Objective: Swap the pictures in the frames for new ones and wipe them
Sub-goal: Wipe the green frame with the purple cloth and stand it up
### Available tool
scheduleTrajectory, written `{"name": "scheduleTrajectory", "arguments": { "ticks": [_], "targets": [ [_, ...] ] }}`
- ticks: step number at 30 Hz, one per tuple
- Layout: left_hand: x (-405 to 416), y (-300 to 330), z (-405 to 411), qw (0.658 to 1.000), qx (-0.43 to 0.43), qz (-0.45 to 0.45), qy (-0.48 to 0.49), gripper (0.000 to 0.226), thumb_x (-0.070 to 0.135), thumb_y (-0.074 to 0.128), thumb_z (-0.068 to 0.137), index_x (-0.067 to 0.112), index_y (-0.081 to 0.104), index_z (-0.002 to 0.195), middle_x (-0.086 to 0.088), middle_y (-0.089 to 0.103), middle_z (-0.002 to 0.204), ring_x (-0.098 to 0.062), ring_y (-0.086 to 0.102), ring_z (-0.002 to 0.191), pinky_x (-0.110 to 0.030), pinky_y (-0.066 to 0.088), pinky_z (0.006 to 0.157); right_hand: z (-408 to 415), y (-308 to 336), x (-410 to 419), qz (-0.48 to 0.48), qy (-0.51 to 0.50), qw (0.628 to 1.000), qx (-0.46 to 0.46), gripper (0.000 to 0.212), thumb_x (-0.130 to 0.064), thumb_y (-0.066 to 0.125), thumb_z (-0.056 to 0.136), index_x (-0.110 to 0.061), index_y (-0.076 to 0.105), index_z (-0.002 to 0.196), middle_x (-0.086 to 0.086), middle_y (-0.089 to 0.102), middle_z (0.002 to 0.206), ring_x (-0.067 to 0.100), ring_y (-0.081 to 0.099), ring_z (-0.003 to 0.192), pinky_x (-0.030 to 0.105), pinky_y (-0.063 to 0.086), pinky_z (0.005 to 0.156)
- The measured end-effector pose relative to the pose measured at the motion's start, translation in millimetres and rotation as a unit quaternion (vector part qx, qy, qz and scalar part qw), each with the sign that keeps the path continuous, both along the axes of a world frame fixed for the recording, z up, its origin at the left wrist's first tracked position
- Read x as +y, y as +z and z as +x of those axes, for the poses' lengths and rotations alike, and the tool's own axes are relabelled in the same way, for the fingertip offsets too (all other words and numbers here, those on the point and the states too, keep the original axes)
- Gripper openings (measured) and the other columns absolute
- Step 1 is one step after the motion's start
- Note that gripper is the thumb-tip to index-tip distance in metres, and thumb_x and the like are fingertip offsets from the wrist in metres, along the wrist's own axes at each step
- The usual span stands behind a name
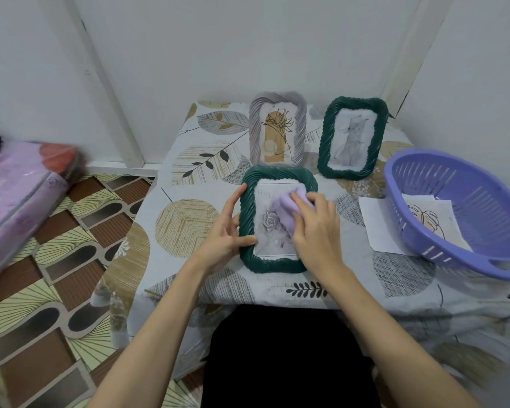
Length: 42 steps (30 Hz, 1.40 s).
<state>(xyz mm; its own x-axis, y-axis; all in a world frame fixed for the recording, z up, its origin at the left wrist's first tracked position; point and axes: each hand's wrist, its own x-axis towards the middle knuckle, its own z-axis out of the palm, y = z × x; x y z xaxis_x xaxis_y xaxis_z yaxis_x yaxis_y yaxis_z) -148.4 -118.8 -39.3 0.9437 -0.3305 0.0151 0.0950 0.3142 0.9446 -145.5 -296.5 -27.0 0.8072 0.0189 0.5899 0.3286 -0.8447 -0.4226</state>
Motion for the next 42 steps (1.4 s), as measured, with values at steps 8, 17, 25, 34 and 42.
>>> {"name": "scheduleTrajectory", "arguments": {
  "ticks": [8, 17, 25, 34, 42],
  "targets": [
    [1.5, -7.7, 2.0, 1.000, 0.011, -0.022, 0.003, 0.099, -0.019, 0.056, 0.069, 0.040, 0.026, 0.141, -0.014, 0.046, 0.140, -0.031, 0.050, 0.124, -0.038, 0.050, 0.094, -18.6, -25.2, -3.9, -0.178, 0.189, 0.965, -0.040, 0.045, -0.007, 0.062, 0.072, -0.012, 0.063, 0.116, 0.010, 0.061, 0.109, 0.024, 0.043, 0.088, 0.029, 0.025, 0.066],
    [2.4, -8.3, -0.7, 0.999, 0.028, -0.039, -0.012, 0.094, -0.022, 0.051, 0.076, 0.045, 0.029, 0.138, -0.013, 0.051, 0.135, -0.028, 0.055, 0.118, -0.039, 0.053, 0.087, -1.4, -7.1, -31.4, -0.162, 0.128, 0.978, -0.040, 0.039, -0.021, 0.044, 0.081, -0.009, 0.066, 0.112, 0.013, 0.062, 0.104, 0.021, 0.038, 0.084, 0.034, 0.041, 0.065],
    [3.0, -8.5, -0.7, 0.999, 0.025, -0.037, 0.000, 0.095, -0.023, 0.052, 0.074, 0.042, 0.029, 0.139, -0.012, 0.053, 0.132, -0.029, 0.055, 0.117, -0.041, 0.053, 0.087, -23.8, -28.7, -45.2, -0.209, 0.209, 0.954, -0.052, 0.040, -0.013, 0.071, 0.073, -0.015, 0.064, 0.112, 0.007, 0.061, 0.109, 0.024, 0.044, 0.082, 0.033, 0.041, 0.063],
    [-0.6, -7.2, -3.6, 0.998, 0.029, -0.054, 0.001, 0.093, -0.017, 0.052, 0.074, 0.039, 0.023, 0.143, -0.009, 0.053, 0.134, -0.026, 0.056, 0.117, -0.040, 0.053, 0.089, -21.9, -28.1, -14.0, -0.238, 0.207, 0.946, -0.080, 0.041, -0.008, 0.061, 0.070, -0.023, 0.064, 0.108, 0.004, 0.060, 0.108, 0.025, 0.047, 0.085, 0.034, 0.033, 0.065],
    [0.6, -8.3, -5.2, 0.997, 0.040, -0.068, -0.007, 0.093, -0.018, 0.052, 0.077, 0.041, 0.023, 0.143, -0.013, 0.049, 0.138, -0.029, 0.053, 0.120, -0.044, 0.050, 0.093, -11.2, -16.3, -35.1, -0.235, 0.158, 0.958, -0.053, 0.035, -0.017, 0.045, 0.077, -0.021, 0.068, 0.103, 0.007, 0.062, 0.103, 0.023, 0.042, 0.086, 0.033, 0.026, 0.067]
  ]
}}
